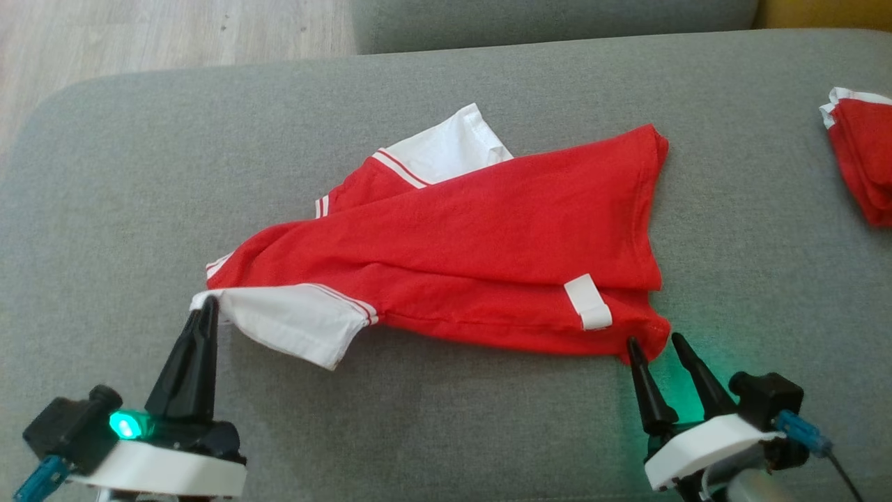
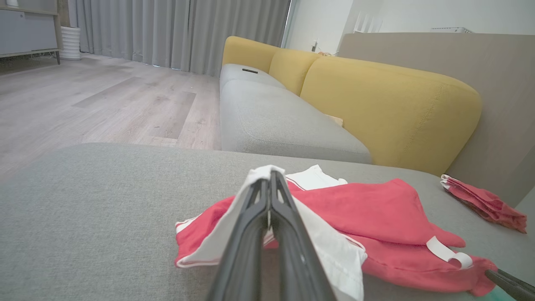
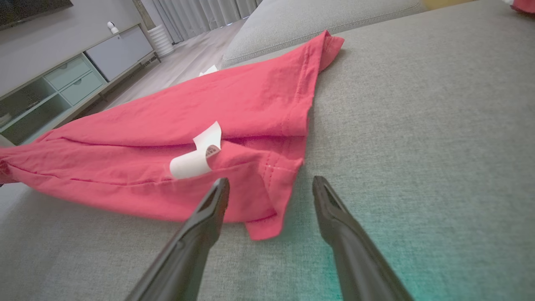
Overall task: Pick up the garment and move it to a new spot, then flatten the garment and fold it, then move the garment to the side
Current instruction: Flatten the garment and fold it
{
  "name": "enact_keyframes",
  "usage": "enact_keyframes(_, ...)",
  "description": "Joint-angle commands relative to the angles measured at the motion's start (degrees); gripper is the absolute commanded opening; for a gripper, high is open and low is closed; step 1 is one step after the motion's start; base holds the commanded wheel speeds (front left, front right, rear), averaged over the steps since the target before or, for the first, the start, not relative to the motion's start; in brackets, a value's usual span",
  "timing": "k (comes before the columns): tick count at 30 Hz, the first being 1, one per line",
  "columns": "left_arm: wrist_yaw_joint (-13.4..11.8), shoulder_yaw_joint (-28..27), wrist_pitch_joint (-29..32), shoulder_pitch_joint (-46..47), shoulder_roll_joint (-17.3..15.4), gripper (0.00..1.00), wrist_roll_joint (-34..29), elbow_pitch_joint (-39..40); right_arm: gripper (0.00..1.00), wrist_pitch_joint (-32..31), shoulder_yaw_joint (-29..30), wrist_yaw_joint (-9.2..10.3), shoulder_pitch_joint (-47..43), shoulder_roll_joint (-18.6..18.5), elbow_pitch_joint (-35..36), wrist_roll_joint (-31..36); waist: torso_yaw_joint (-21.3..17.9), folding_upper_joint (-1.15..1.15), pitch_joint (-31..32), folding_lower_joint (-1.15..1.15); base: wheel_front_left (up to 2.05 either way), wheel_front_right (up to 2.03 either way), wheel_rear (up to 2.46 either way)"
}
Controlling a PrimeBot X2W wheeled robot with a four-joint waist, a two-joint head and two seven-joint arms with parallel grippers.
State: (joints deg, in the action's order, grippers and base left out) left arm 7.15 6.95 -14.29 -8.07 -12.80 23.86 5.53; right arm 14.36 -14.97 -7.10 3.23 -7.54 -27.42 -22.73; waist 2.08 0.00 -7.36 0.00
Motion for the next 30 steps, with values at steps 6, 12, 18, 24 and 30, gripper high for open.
enact_keyframes(6, 0.34, -2.98, -0.71, 2.30, -1.43, 0.00, -0.41, 0.82, 1.00, 0.63, -3.35, -0.39, 2.42, -2.42, 2.10, -5.09, 0.15, 0.00, -0.09, 0.00, 0.00, 0.00, 0.00)
enact_keyframes(12, 0.34, -3.23, -0.71, 3.05, -1.16, 0.00, -1.95, -1.45, 0.88, 0.36, -5.95, -0.39, 3.52, -4.40, 1.83, -11.80, 0.47, 0.00, -0.37, 0.00, 0.00, 0.00, 0.00)
enact_keyframes(18, 0.34, -2.82, -0.71, 3.93, -1.21, 0.00, -2.25, -2.83, 0.78, -1.29, -7.22, -0.39, 3.57, -5.27, 1.87, -16.62, 0.72, 0.00, -0.32, 0.00, 0.00, 0.00, 0.00)
enact_keyframes(24, 0.34, -2.92, -0.71, 4.36, -1.12, 0.00, -2.38, -3.24, 0.50, -1.91, -8.60, -0.39, 3.64, -6.40, 2.24, -18.57, 0.69, 0.00, -0.36, 0.00, 0.00, 0.00, 0.00)
enact_keyframes(30, 0.34, -2.99, -0.71, 4.48, -1.17, 0.00, -2.43, -3.41, 0.24, -1.78, -9.06, -0.39, 3.36, -7.12, 2.78, -19.37, 0.72, 0.00, -0.37, 0.00, 0.00, 0.00, 0.00)
